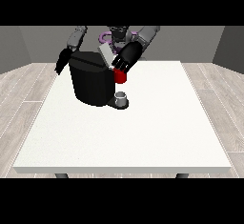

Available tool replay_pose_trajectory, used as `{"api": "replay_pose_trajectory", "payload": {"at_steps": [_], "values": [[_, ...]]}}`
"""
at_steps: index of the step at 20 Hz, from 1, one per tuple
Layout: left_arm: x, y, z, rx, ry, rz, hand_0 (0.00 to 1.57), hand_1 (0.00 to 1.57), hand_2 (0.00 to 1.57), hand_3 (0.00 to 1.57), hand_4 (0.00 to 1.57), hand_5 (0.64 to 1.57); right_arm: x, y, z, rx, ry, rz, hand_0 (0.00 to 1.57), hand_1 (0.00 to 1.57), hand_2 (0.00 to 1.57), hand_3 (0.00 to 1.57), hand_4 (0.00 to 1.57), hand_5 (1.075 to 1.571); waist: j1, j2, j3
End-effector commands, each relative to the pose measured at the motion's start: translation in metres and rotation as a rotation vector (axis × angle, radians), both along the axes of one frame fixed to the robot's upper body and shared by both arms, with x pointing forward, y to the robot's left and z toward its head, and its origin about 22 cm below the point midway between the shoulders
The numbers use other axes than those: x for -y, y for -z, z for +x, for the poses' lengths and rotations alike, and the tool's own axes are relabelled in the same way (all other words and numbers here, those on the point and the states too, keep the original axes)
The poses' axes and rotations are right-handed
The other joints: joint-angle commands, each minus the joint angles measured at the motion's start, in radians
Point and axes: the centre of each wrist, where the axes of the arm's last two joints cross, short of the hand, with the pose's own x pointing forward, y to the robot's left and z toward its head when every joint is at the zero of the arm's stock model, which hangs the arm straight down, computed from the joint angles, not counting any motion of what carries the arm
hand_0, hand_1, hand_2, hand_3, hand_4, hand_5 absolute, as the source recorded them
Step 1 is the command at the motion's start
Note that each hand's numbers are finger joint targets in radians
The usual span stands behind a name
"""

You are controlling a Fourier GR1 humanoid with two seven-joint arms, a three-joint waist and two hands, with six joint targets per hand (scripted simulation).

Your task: Insert the coffee pod into the coffee machine and close the lid

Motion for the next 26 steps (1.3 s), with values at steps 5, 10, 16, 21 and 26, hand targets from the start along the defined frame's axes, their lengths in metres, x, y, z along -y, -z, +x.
{"api": "replay_pose_trajectory", "payload": {"at_steps": [5, 10, 16, 21, 26], "values": [[-0.003, -0.015, 0.000, 0.083, -0.024, 0.001, 1.21, 1.21, 1.24, 1.21, 0.36, 1.571, -0.004, -0.007, 0.003, 0.025, 0.003, -0.016, 0.00, 0.00, 0.00, 0.00, 0.00, 1.571, -0.015, 0.039, 0.0002], [0.003, 0.006, 0.001, 0.040, -0.009, -0.005, 1.19, 1.19, 1.21, 1.17, 0.36, 1.571, 0.011, 0.014, -0.006, -0.044, 0.013, 0.010, 0.00, 0.00, 0.00, 0.00, 0.00, 1.571, -0.005, -0.029, 0.0002], [0.005, -0.007, 0.001, 0.105, -0.017, 0.105, 1.22, 1.22, 1.23, 1.10, 0.00, 1.571, -0.006, -0.012, 0.006, -0.008, -0.002, -0.009, 0.00, 0.00, 0.00, 0.00, 0.00, 1.571, -0.009, 0.006, 0.0000], [-0.020, -0.018, -0.002, 0.159, -0.039, 0.161, 1.16, 1.16, 1.18, 1.05, 0.00, 1.571, 0.000, -0.017, 0.006, 0.049, 0.004, -0.020, 0.00, 0.00, 0.00, 0.00, 0.15, 1.571, -0.025, 0.062, 0.0001], [-0.021, -0.008, 0.000, 0.120, -0.037, 0.091, 1.12, 1.12, 1.14, 0.98, 0.00, 1.571, 0.008, -0.009, 0.002, 0.024, 0.002, -0.006, 0.00, 0.00, 0.00, 0.00, 0.00, 1.571, -0.023, 0.028, 0.0001]]}}
